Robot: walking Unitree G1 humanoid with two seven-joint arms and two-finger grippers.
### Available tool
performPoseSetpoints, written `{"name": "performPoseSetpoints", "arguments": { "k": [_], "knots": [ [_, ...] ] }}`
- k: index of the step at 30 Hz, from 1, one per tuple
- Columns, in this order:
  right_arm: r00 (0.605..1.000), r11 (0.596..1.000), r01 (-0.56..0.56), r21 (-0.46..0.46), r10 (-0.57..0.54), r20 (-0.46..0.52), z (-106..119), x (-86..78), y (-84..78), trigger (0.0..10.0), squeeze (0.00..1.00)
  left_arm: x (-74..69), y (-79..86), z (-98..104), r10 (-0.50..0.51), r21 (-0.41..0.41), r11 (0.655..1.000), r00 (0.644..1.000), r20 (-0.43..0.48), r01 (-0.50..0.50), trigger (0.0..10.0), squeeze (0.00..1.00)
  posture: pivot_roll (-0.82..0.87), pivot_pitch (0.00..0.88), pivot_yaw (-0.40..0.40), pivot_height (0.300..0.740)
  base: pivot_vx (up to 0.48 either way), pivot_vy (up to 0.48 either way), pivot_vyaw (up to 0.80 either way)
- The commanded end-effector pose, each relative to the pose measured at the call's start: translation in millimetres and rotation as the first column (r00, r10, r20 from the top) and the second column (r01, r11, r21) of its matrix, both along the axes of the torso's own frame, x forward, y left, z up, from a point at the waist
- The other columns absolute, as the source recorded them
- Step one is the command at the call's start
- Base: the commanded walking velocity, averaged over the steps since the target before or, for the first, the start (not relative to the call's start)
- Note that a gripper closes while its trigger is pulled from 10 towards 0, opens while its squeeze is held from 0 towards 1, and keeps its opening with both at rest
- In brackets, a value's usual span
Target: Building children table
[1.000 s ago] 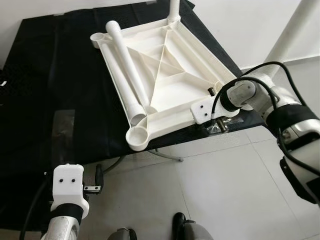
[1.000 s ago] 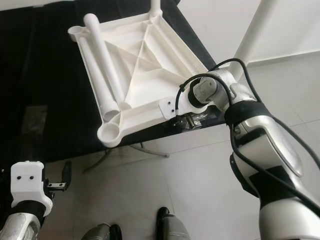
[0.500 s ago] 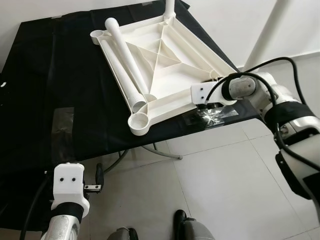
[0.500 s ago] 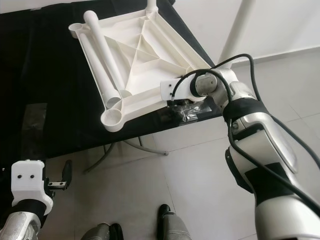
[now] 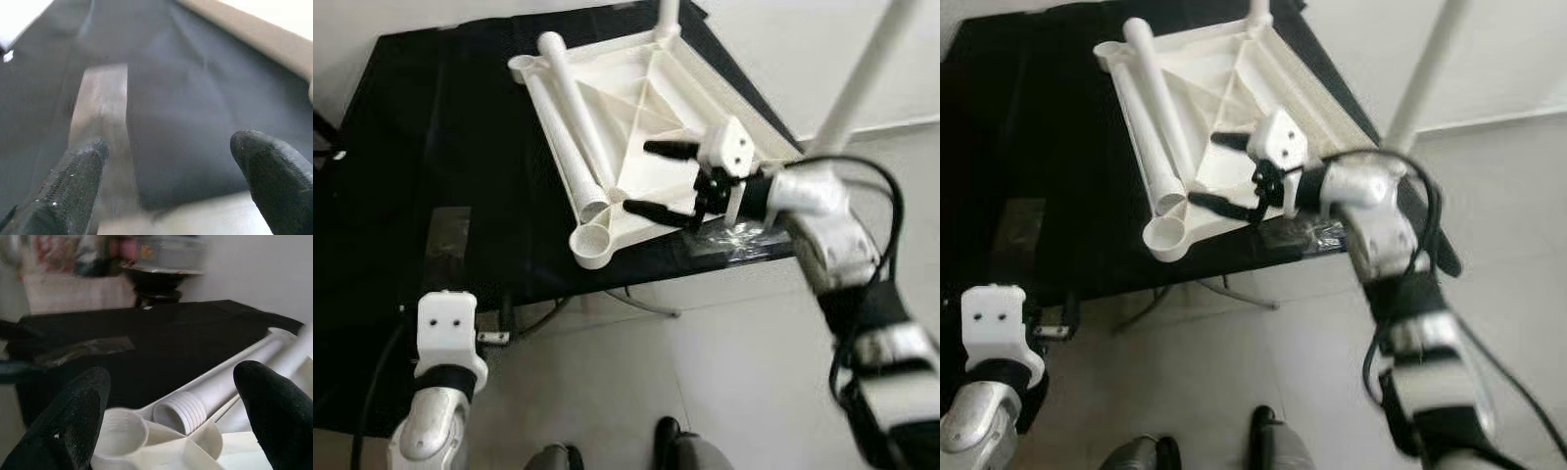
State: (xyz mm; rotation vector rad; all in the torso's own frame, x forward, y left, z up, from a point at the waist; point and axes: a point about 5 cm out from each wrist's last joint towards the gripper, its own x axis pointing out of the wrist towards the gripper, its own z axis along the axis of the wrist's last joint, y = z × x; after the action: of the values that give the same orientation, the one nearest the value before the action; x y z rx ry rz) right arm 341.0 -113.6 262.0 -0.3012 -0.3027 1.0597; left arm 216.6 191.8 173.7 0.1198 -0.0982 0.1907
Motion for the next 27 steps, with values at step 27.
{"name": "performPoseSetpoints", "arguments": {
  "k": [27],
  "knots": [
    [0.843, 0.853, 0.517, 0.072, -0.493, -0.215, -114.0, -45.8, -1.2, 10.0, 0.00, -6.6, -10.1, -40.8, -0.039, -0.059, 0.998, 0.994, -0.105, 0.033, 10.0, 0.00, -0.08, 0.135, 0.036, 0.740, 0.000, 0.000, 0.00]
  ]
}}
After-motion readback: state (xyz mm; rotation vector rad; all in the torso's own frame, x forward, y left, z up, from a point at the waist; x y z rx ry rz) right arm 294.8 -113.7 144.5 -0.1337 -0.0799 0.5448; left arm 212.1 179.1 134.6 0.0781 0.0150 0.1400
